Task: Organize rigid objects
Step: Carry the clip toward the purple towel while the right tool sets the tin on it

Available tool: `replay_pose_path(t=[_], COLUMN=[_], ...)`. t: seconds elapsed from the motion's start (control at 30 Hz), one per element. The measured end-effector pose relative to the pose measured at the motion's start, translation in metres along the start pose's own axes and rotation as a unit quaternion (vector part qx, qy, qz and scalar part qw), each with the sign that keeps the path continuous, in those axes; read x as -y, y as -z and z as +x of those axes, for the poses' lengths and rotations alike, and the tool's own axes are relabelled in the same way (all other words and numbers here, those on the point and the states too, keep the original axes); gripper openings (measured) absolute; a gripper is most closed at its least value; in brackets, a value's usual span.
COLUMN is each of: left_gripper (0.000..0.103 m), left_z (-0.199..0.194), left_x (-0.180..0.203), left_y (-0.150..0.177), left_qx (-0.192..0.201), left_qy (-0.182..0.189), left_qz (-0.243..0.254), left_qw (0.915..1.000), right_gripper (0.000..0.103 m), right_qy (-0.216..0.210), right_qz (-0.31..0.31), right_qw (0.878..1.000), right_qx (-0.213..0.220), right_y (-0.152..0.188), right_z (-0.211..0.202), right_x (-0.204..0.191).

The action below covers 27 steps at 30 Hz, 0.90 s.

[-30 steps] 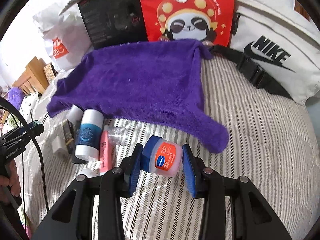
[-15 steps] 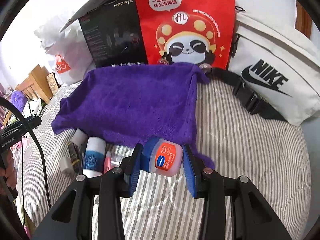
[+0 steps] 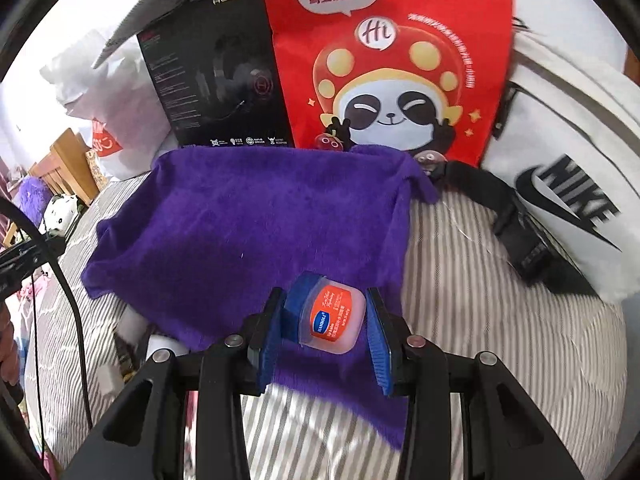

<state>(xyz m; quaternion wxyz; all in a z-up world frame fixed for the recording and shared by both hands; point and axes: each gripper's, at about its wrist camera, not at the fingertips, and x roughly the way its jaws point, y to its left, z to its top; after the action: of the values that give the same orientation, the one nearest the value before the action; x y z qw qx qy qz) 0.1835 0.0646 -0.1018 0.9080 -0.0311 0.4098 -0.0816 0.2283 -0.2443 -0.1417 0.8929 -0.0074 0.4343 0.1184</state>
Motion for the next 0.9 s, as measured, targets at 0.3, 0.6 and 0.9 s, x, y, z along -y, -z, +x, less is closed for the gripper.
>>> replay_pose_path(t=[0.3, 0.6, 0.9], left_gripper=[0.039, 0.039, 0.039], left_z=[0.018, 0.029, 0.036], left_x=[-0.013, -0.016, -0.017], left_y=[0.001, 0.003, 0.004], left_qx=[-0.017, -0.031, -0.045], left_qy=[-0.002, 0.007, 0.014], left_qz=[-0.013, -0.011, -0.013], left_qw=[0.9998, 0.9994, 0.9988], right_gripper=[0.039, 0.039, 0.044], right_qy=[0.013, 0.038, 0.047], right_qz=[-0.004, -0.003, -0.018], right_qw=[1.0, 0.998, 0.996], right_qx=[-0.024, -0.058, -0.07], right_y=[-0.044, -0.073, -0.073], right_z=[0.065, 0.108, 0.114], right_x=[-0.002, -0.002, -0.006])
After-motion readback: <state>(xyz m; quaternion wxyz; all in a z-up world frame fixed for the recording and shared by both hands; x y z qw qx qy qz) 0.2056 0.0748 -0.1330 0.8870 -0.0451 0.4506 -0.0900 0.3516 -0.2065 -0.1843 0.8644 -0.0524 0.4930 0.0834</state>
